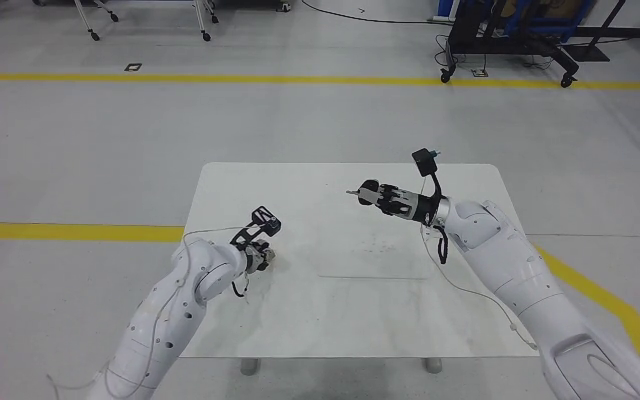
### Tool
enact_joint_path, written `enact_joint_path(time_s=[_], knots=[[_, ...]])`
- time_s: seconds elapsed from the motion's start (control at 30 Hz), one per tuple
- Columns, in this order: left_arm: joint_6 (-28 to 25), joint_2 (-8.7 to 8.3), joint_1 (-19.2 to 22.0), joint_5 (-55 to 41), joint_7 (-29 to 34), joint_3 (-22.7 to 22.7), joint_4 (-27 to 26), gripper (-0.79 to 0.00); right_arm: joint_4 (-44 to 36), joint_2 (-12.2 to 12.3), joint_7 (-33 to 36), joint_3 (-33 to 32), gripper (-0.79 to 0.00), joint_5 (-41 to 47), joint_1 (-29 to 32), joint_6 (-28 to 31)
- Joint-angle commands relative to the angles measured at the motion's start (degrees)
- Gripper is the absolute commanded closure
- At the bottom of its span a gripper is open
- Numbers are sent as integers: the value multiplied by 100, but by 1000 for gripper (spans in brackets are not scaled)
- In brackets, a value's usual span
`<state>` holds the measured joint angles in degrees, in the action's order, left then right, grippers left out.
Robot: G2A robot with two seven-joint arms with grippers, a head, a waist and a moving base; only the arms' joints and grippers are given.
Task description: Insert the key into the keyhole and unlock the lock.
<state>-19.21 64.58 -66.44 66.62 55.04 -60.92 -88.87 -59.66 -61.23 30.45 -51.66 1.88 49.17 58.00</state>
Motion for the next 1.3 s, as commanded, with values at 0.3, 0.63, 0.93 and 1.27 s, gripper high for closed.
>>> enact_joint_path(time_s=[0.3,0.63,0.93,1.27], knots=[[66,23,110,26,-823,-59,155,0,0,0,0,0,0,0,0,0],[-160,9,-8,-5,-1377,-109,-72,0,0,0,0,0,0,0,0,0],[-967,225,915,-2630,-2148,-76,1086,0,-353,-61,-716,-128,0,-1,221,-255],[-1482,394,1603,-4017,-1931,191,2020,0,-458,-103,-909,-116,0,279,360,-249]])
